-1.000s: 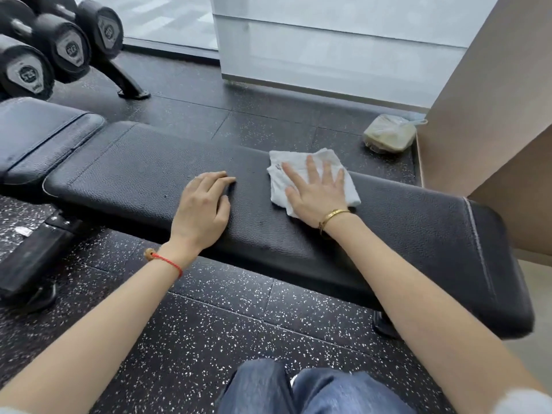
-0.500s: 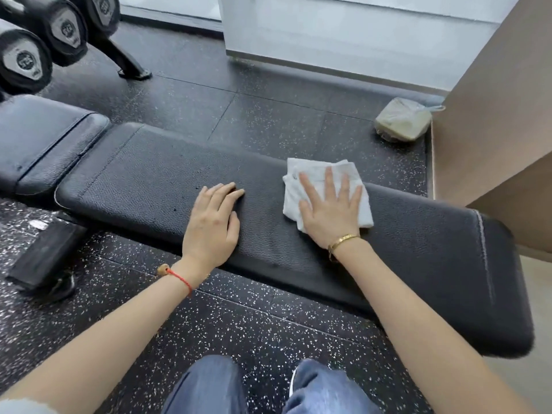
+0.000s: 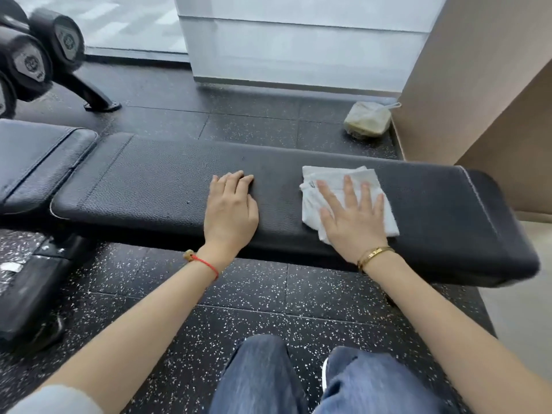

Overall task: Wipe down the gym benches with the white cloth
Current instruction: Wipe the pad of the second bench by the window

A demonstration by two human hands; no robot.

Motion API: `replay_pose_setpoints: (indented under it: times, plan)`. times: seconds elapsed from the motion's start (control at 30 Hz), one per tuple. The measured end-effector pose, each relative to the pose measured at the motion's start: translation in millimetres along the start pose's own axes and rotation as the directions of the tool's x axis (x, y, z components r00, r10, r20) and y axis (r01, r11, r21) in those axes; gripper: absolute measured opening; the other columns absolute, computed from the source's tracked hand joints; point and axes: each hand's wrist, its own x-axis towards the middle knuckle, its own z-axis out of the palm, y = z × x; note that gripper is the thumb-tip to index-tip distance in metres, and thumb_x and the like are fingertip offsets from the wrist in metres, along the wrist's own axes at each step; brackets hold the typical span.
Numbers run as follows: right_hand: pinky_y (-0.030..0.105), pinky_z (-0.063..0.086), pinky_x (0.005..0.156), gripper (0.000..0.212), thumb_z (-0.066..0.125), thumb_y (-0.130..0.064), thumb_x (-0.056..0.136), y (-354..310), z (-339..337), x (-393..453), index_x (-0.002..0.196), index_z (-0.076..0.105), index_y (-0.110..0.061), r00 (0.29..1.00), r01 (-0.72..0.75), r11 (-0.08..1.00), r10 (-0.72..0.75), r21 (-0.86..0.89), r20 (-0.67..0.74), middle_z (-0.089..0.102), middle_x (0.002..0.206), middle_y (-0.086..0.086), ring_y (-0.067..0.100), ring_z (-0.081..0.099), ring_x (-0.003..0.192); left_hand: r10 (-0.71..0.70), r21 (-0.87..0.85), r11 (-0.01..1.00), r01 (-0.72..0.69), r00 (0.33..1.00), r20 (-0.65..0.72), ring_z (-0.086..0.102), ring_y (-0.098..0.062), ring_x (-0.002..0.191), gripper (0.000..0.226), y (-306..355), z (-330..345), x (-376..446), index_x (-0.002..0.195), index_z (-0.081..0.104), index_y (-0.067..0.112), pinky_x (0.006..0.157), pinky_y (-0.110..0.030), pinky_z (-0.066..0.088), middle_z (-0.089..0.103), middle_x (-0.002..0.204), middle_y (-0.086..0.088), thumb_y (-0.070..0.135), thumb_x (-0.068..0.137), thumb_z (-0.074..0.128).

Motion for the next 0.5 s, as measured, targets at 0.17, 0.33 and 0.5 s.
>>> replay_pose_setpoints:
  times: [0.17, 0.33, 0.5]
  plan:
    - [0.064, -0.007, 0.115, 0.055, 0.015, -0.05, 0.1, -50, 5, -9, 0.153, -0.002, -0.046, 0.998, 0.029, 0.999, -0.027, 0.03, -0.054, -0.002, 0.164, 0.009, 0.042, -0.007, 0.148, 0.005, -0.016, 1.0, -0.005, 1.0, -0.002, 0.039, -0.026, 0.137, 0.044, 0, -1, 0, 0.136, 0.053, 0.009, 0.122, -0.043, 0.013, 0.05, 0.143, -0.009, 0.017, 0.095, 0.041]
    - [0.061, -0.001, 0.117, 0.053, 0.006, -0.054, 0.099, -39, 8, -36, 0.151, 0.0, -0.051, 0.98, 0.163, 0.986, -0.164, -0.015, -0.113, 0.003, 0.165, 0.006, 0.035, -0.003, 0.15, 0.013, -0.03, 0.999, -0.014, 1.0, -0.011, 0.041, -0.025, 0.134, 0.044, -4, -2, 3, 0.135, 0.054, 0.011, 0.122, -0.044, 0.012, 0.052, 0.141, -0.008, 0.02, 0.094, 0.041]
    - [0.06, 0.001, 0.117, 0.053, 0.008, -0.053, 0.099, 1, 11, -47, 0.152, 0.005, -0.049, 0.987, -0.084, 0.996, 0.084, 0.009, -0.135, 0.007, 0.164, 0.006, 0.035, 0.001, 0.15, 0.026, -0.046, 0.999, -0.026, 1.0, -0.007, 0.04, -0.024, 0.135, 0.044, -3, -4, 2, 0.135, 0.054, 0.011, 0.123, -0.044, 0.011, 0.053, 0.14, -0.008, 0.021, 0.094, 0.041]
